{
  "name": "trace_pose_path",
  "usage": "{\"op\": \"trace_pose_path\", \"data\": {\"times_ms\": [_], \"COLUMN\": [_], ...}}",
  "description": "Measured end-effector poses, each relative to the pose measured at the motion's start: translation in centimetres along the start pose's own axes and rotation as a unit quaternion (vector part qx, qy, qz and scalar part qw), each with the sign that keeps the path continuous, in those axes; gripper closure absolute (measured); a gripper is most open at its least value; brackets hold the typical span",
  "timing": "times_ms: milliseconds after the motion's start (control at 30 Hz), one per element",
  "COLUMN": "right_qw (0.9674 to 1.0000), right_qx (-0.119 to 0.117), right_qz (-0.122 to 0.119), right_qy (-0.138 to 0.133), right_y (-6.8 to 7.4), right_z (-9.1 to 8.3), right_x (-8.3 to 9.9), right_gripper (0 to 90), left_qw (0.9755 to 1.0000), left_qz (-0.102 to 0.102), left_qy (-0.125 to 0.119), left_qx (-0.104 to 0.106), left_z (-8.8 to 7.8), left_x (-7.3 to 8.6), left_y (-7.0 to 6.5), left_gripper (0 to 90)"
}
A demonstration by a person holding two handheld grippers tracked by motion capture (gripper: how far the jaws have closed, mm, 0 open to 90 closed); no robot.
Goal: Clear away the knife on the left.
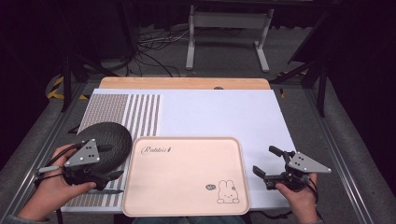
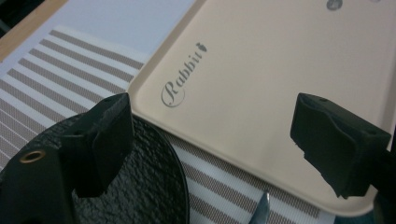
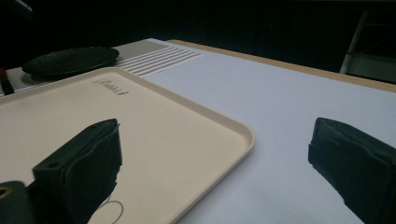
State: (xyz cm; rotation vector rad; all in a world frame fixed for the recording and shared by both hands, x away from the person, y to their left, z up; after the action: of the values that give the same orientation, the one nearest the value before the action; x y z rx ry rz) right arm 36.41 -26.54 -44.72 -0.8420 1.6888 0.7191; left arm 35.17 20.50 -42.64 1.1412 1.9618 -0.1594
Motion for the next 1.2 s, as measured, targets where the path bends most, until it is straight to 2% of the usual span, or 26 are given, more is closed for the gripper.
{"op": "trace_pose_path", "data": {"times_ms": [200,233,300,367,567,700,733,867,900,1000,1200], "right_qw": [1.0,1.0,1.0,1.0,0.9999,0.9999,0.9999,0.9999,0.9999,0.9999,0.9999], "right_qx": [-0.002,-0.002,-0.002,-0.003,-0.004,-0.006,-0.006,-0.008,-0.008,-0.008,-0.007], "right_qz": [0.0,0.001,0.002,0.002,0.002,0.008,0.008,0.007,0.007,0.01,0.012], "right_qy": [0.004,0.006,0.007,0.008,0.009,0.01,0.01,0.008,0.008,0.007,0.01], "right_y": [0.0,0.0,0.0,0.1,0.1,0.1,0.1,0.2,0.2,0.2,0.1], "right_z": [0.1,0.2,0.2,0.2,0.2,0.4,0.4,0.3,0.3,0.3,0.3], "right_x": [0.2,0.2,0.3,0.3,0.4,0.6,0.6,0.5,0.5,0.5,0.6], "right_gripper": [3.8,3.9,4.1,4.1,4.1,4.1,4.1,4.0,4.0,4.0,4.0], "left_qw": [0.9992,0.9983,0.9978,0.9967,0.9936,0.9904,0.9904,0.9869,0.9869,0.9831,0.9764], "left_qz": [0.021,0.033,0.039,0.045,0.063,0.081,0.081,0.099,0.099,0.109,0.13], "left_qy": [0.03,0.042,0.049,0.057,0.085,0.099,0.099,0.112,0.112,0.129,0.148], "left_qx": [0.013,0.022,0.024,0.036,0.039,0.051,0.051,0.061,0.061,0.07,0.088], "left_z": [-0.6,-0.7,-0.7,-0.7,-0.8,-0.7,-0.7,-0.7,-0.7,-0.8,-1.4], "left_x": [0.6,0.9,1.1,1.3,2.1,2.7,2.7,3.3,3.3,4.0,5.1], "left_y": [0.2,0.1,0.1,0.0,0.2,0.1,0.1,0.1,0.1,0.0,0.0], "left_gripper": [16.6,17.1,17.1,18.2,19.4,18.7,18.7,18.5,18.5,19.4,21.9]}}
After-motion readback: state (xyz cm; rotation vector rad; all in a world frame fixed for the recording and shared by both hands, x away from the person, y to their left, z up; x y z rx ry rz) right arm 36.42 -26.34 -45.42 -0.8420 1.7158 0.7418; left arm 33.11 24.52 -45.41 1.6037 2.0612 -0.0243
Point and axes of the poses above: each handheld gripper's, and its own axes: z roughly forward along the jaws, x roughly out of its underside, y roughly to its left, the point moved 9 cm from there along z, roughly forward along the jaws, and after that the axes turned 12 degrees about -x, right-handed, at the moved point
